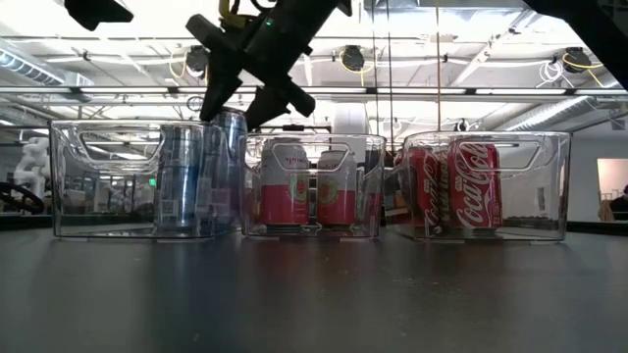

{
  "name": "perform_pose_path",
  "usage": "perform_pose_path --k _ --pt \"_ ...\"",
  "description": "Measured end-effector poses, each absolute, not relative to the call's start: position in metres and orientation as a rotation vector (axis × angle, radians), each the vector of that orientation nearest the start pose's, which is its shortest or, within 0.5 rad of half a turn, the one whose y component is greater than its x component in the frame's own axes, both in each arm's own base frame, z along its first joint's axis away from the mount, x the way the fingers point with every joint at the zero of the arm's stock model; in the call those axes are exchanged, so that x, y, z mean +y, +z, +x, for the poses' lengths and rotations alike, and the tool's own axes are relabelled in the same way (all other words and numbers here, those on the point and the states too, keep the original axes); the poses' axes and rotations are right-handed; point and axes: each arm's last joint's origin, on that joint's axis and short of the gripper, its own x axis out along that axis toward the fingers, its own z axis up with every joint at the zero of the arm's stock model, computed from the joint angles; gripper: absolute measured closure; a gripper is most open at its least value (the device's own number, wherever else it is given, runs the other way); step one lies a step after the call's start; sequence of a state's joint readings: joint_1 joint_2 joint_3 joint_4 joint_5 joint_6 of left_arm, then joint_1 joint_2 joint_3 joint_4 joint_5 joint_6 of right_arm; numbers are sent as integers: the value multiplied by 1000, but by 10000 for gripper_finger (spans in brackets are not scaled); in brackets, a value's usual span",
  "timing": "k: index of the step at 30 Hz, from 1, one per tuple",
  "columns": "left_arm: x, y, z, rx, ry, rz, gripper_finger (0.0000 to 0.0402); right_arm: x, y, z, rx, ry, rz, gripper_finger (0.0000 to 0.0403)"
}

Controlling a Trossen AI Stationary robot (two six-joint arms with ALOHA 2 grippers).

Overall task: Sort soda cans
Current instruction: Put the bottom center blue soda can into the left transparent bin

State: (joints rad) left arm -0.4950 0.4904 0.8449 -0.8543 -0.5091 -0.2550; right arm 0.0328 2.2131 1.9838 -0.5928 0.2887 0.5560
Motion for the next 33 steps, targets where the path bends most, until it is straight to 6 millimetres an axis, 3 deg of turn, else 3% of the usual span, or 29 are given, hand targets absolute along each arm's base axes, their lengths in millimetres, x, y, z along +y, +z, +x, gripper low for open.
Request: perform_pose_path --k 9,17,24,33 --pt "-25 325 75 432 69 -10 97 3 248 501 644 -465 327 165" --pt "-25 325 75 432 69 -10 97 3 245 498 691 -457 276 165" --pt "-25 324 75 432 69 -10 97 4 225 507 728 -403 279 164" --pt "-25 324 76 436 70 -8 97 -1 223 509 693 -454 275 137"
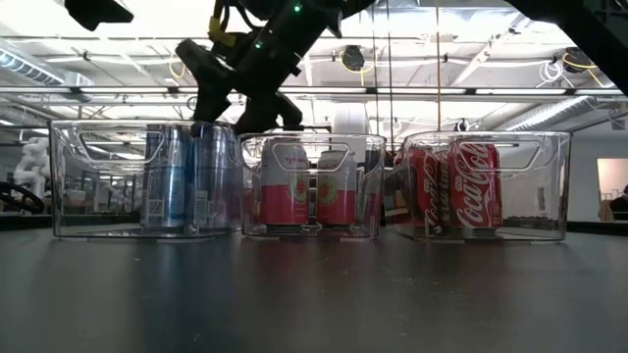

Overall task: Sort soda cans
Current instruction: Put the bottom center blue soda can into the left transparent bin

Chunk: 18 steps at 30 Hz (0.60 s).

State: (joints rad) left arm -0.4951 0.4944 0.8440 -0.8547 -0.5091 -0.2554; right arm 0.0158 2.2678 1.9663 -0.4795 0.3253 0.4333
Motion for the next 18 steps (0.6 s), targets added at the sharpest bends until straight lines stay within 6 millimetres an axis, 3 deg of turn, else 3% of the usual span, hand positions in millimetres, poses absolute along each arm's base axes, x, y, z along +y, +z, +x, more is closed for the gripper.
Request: perform_pose_path --k 14,18 --pt "-25 324 76 437 70 -8 97 -4 221 508 706 -466 264 138" --pt "-25 324 76 437 69 -8 97 -5 231 505 690 -464 267 138"
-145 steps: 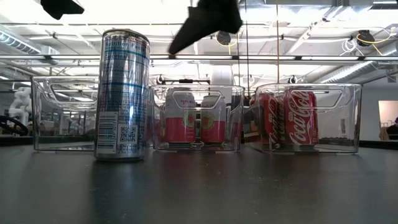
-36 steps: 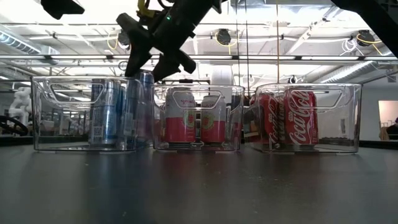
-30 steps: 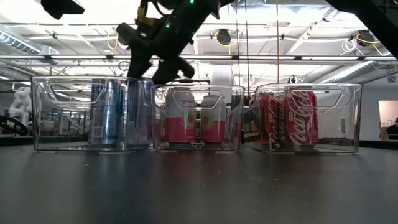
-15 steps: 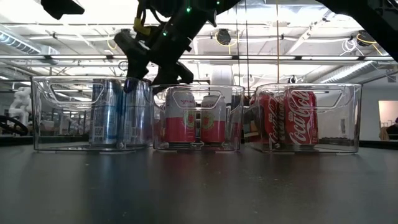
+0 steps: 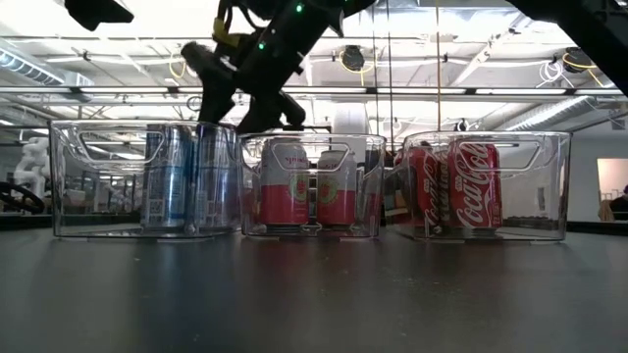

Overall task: Sort soda cans
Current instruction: Put the bottom center blue soda can into the left transparent bin, then put the bottom left red and white soda can into the middle transparent bin

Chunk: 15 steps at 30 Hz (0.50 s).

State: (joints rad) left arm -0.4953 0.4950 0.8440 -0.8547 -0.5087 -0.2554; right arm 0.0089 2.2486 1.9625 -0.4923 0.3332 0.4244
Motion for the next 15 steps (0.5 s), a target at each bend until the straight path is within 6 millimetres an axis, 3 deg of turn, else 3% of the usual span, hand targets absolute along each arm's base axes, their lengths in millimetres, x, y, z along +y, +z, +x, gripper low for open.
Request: perform_pose_path --k 11,15 --pt "-25 324 76 437 70 -8 97 -6 255 498 647 -453 262 138" --pt "-25 325 77 426 68 -15 97 1 272 487 664 -434 331 138"
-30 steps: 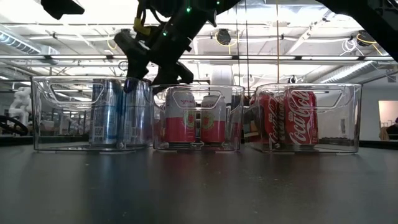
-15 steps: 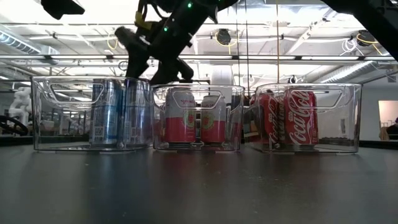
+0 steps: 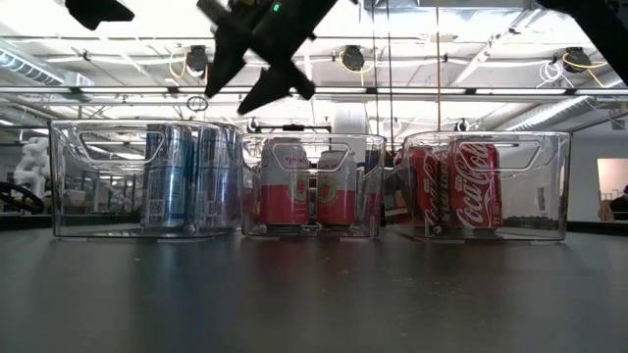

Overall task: Sort soda cans
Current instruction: Put the bottom left red and white soda can into the middle transparent bin

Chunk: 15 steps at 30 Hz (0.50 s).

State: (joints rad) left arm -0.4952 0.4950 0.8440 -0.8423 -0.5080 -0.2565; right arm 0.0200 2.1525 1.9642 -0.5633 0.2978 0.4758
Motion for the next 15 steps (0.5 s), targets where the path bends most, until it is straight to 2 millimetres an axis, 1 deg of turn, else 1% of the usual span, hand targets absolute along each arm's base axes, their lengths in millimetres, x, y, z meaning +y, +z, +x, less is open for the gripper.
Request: perform_pose_path --k 4,8,11,15 --pt "-25 326 77 421 67 -18 97 11 290 465 742 -457 467 138" --pt "-25 325 77 422 66 -18 97 28 309 436 817 -551 613 138" --pt "-25 325 77 422 66 -18 97 52 315 416 887 -610 686 138" --pt "-26 325 77 423 65 -17 97 89 314 392 928 -773 753 138"
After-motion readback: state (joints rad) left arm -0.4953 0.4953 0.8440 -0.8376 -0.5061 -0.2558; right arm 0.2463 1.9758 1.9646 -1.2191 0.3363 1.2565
